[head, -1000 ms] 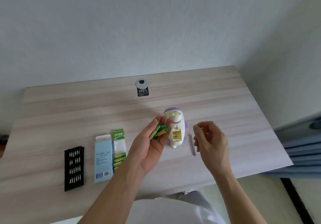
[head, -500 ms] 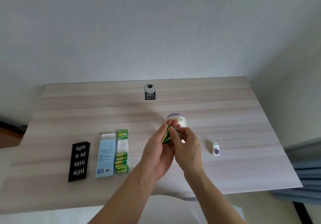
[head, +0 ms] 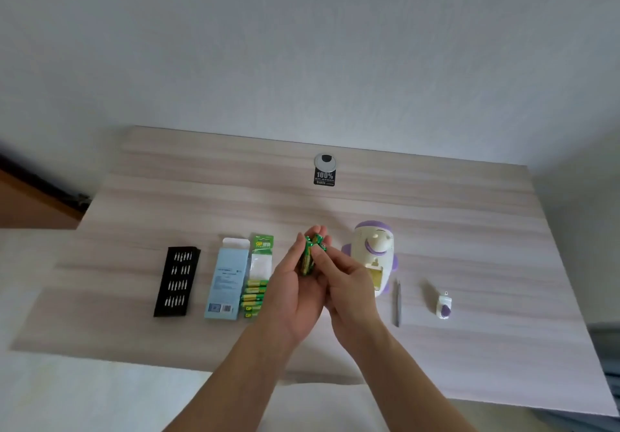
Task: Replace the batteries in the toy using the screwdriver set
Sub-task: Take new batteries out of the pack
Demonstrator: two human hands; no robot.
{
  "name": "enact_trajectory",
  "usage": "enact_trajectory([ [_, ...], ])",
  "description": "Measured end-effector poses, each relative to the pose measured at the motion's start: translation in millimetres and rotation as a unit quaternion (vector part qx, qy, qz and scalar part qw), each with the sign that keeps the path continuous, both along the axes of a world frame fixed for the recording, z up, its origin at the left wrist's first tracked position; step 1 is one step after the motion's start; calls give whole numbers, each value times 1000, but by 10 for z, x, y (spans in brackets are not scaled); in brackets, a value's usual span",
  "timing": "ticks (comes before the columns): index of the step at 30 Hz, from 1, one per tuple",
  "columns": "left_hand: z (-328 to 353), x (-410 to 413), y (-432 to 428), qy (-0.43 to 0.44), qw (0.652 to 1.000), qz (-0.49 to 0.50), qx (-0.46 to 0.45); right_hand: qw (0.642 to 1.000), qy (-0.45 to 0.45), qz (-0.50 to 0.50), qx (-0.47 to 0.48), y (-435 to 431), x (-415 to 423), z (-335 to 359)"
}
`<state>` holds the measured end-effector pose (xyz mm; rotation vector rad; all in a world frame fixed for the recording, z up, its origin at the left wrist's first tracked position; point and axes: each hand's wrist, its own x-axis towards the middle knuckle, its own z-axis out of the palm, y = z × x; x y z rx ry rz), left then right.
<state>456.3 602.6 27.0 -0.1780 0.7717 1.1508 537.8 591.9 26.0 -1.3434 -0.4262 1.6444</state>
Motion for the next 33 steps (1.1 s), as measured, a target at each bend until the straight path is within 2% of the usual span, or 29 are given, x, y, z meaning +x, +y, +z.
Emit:
enact_trajectory([
  [6,-90,-586,191,0,999,-12,-30,999,-15,0,-29,179,-568,-66],
  [16,-337,-1445,520,-79,993,-46,-68,987,-92,-115,-58,364,-1557,-257],
  [23,-541,-1834,711,-107,991,-56,-60,983,-99,-146,-49,457,-1598,-302],
  [25,-619,-1933,756,-102,990,-70,-72,984,-69,-158,-48,484,-1528,-349],
  [28,-751,-2113,799,-35,989,-99,-104,982,-23,-182,-45,521,-1394,-465],
  [31,-903,-2297,791,92,977,-152,-122,985,-63,-147,-64,567,-1292,-627],
  [33,-1018,-2358,769,225,945,-214,-108,985,-118,-99,-83,598,-1274,-785],
])
